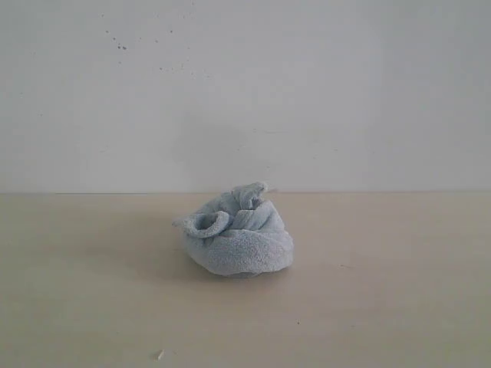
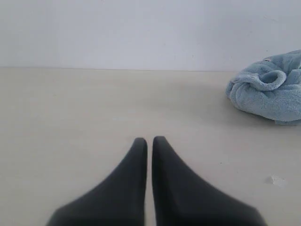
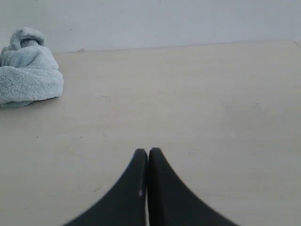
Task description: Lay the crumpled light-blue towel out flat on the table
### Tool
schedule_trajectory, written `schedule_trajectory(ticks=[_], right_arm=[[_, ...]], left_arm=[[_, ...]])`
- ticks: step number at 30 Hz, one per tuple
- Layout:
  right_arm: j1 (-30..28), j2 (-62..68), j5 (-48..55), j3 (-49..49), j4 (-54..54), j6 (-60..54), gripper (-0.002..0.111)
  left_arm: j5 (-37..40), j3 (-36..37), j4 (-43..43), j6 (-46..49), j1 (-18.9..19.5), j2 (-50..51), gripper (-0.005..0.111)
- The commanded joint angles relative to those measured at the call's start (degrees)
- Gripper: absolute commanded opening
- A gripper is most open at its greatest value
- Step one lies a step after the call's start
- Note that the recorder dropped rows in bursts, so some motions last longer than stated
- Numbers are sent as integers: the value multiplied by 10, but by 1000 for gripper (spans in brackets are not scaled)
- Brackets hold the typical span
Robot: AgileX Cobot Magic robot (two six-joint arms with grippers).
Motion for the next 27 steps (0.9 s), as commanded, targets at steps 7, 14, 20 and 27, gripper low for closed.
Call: schedule_trajectory(ticks=[7, 14, 20, 27], right_arm=[[2, -1, -7, 0, -17, -2, 0], [2, -1, -8, 0, -62, -39, 0], [2, -1, -30, 0, -209, -138, 0], [2, -1, -160, 0, -282, -100, 0]], left_arm=[[-11, 2, 51, 8, 2, -2, 4], [-13, 2, 53, 8, 2, -2, 4], [-54, 2, -108, -114, 2, -2, 4], [-96, 2, -268, -187, 2, -2, 4]])
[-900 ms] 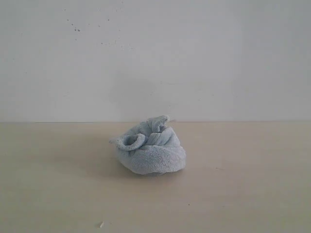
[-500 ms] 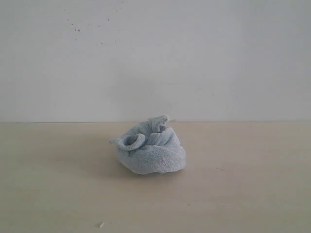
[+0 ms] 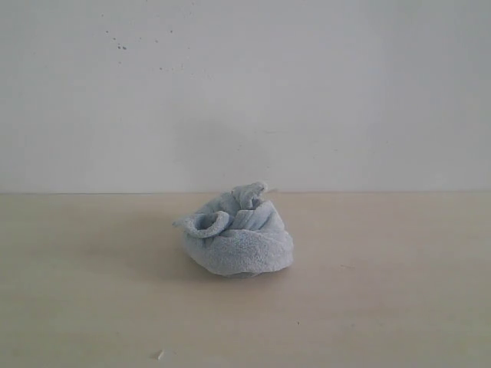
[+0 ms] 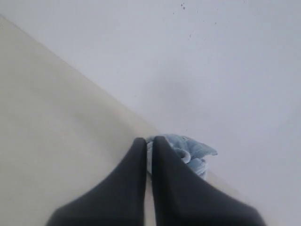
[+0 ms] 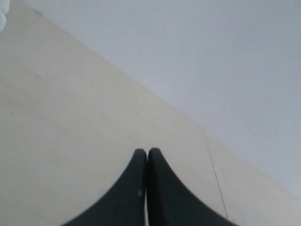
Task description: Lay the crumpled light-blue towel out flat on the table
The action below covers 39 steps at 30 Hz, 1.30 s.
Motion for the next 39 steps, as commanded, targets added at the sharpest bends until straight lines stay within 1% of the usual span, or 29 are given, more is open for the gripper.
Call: schedule_trajectory(ticks=[1, 2, 6, 8, 10, 11, 12, 13, 14, 15, 18, 19, 21, 22, 23, 24, 25, 26, 27, 28, 29, 30, 31, 32, 33, 34, 35, 37, 39], right_arm=[[0, -1, -130, 0, -14, 68, 0], [0, -1, -172, 0, -14, 101, 0], [0, -1, -440, 0, 24, 284, 0], [0, -1, -564, -2, 154, 379, 0], [0, -1, -637, -39, 337, 422, 0], [0, -1, -650, -85, 483, 421, 0], [0, -1, -665, -130, 566, 421, 0], [0, -1, -671, -153, 582, 418, 0], [0, 11, -662, -195, 580, 382, 0], [0, 46, -633, -239, 566, 308, 0], [0, 140, -532, -300, 526, 95, 0], [0, 187, -496, -318, 510, 29, 0], [0, 336, -402, -352, 490, -118, 0], [-1, 392, -376, -359, 491, -169, 0], [-1, 447, -350, -363, 494, -222, 0], [-1, 540, -288, -368, 497, -305, 0], [-1, 587, -245, -373, 502, -324, 0], [-1, 670, -117, -392, 524, -325, 0], [-1, 740, 40, -419, 526, -300, 0], [-1, 766, 105, -433, 526, -291, 0], [-1, 820, 210, -457, 514, -272, 0], [-1, 841, 251, -467, 504, -265, 0], [-1, 871, 312, -479, 494, -241, 0], [-1, 882, 337, -482, 494, -231, 0], [-1, 895, 361, -483, 497, -224, 0], [-1, 897, 369, -483, 501, -222, 0], [-1, 897, 372, -483, 512, -222, 0], [-1, 897, 369, -483, 532, -220, 0], [-1, 897, 357, -483, 563, -220, 0]], left_arm=[[-20, 2, -39, -20, 2, -2, 4], [-21, 2, -39, -20, 2, -2, 4], [-44, 2, -81, -20, 2, -2, 4], [-124, 2, -81, -20, 2, -2, 4], [-310, -25, -81, -20, 2, -2, 4], [-469, -47, -100, 1, 2, -2, 4], [-591, -82, -134, 51, 2, 4, 4], [-630, -109, -157, 82, 2, 19, 4], [-633, -166, -168, 131, 2, 49, 4], [-574, -231, -144, 199, 2, 91, 4], [-424, -337, -36, 308, 2, 196, 4], [-379, -363, 7, 317, 2, 245, 4], [-211, -443, 186, 317, 2, 395, 4], [-145, -475, 226, 317, 2, 458, 4], [-71, -502, 248, 317, 2, 514, 4], [85, -550, 254, 322, 2, 613, 4], [157, -575, 254, 327, 2, 664, 4], [258, -617, 235, 327, -6, 742, 4], [321, -646, 192, 350, -20, 805, 4], [345, -660, 157, 380, -29, 833, 4], [366, -678, 72, 449, -48, 878, 4], [363, -683, 27, 488, -61, 895, 4], [331, -686, -36, 573, -86, 918, 4], [305, -686, -57, 621, -100, 929, 4], [248, -686, -68, 699, -122, 944, 4], [214, -686, -68, 738, -132, 951, 4], [151, -686, -71, 800, -146, 967, 8], [87, -686, -114, 824, -150, 984, 18], [35, -686, -199, 807, -150, 1000, 32]])
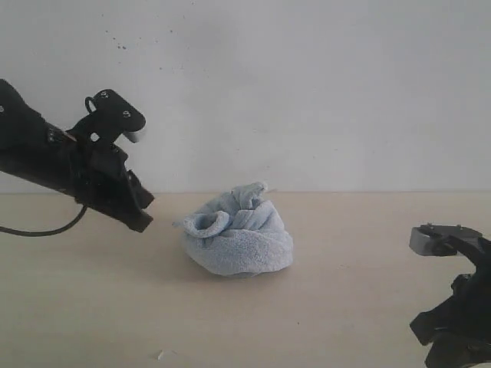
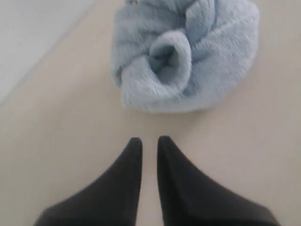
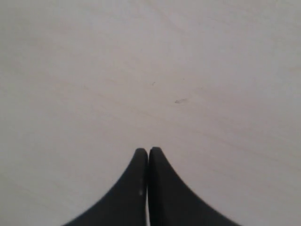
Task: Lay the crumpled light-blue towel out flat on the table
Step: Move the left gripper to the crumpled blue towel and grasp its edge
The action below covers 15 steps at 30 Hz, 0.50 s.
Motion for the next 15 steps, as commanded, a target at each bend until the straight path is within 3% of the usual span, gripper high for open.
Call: schedule_trajectory(ticks=[1, 4, 15], right_arm=[[-1, -1, -15, -4, 62, 2, 0], [1, -1, -37, -4, 89, 0, 0], [1, -1, -23, -4, 90, -1, 0]], left_arm=[[-131, -3, -172, -7, -7, 38, 41], [-158, -14, -284, -97, -6, 72, 57], [-41, -136, -313, -222, 2, 218, 57]])
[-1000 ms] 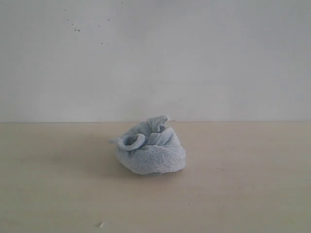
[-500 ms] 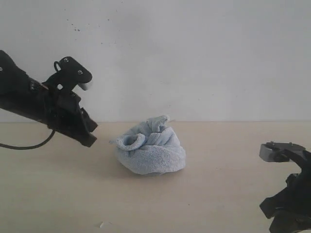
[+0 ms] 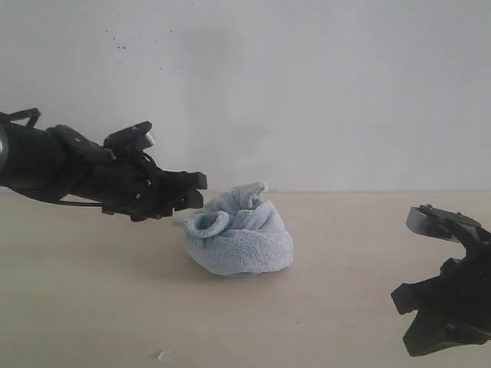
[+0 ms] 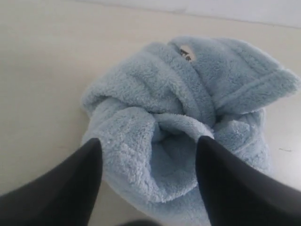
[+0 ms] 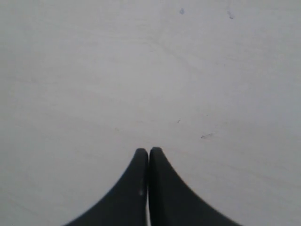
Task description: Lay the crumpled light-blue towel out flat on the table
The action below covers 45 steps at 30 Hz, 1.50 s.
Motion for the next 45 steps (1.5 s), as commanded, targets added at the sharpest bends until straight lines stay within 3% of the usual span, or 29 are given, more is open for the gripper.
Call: schedule_trajectory(ticks=[1, 8, 11, 15, 19, 21, 25, 30, 34, 39, 41, 45], right_arm=[[1, -1, 6, -4, 4, -4, 0], [1, -1, -26, -4, 10, -4, 0], [1, -1, -34, -4, 10, -4, 0], [1, -1, -30, -4, 18, -4, 0], [1, -1, -19, -4, 18, -4, 0], [1, -1, -19, -4, 19, -4, 0], [1, -1, -19, -4, 22, -4, 0], [1, -1, -22, -4, 21, -20, 0], [1, -1, -4, -10, 40, -52, 0], [1, -7, 225, -62, 112, -117, 0], [1, -18, 225, -78, 119, -125, 0], [1, -62, 220, -81, 132, -88, 0]], left_arm=[[27, -27, -5, -38, 9, 34, 57], [94, -27, 43, -96, 23, 36, 57], [88, -26, 65, -116, 22, 40, 57], [17, -31, -21, -110, 15, 62, 57], [-1, -46, -60, -89, 15, 83, 54], [0, -48, -61, -89, 15, 85, 44], [-10, -48, -61, -78, 15, 85, 4], [27, -65, -68, -16, 15, 74, 4], [100, -78, -71, 77, 15, 13, 4], [233, -77, -68, 102, 15, -133, 4], [283, -69, -56, 102, 15, -194, 4], [292, -21, 50, 55, 16, -323, 4]])
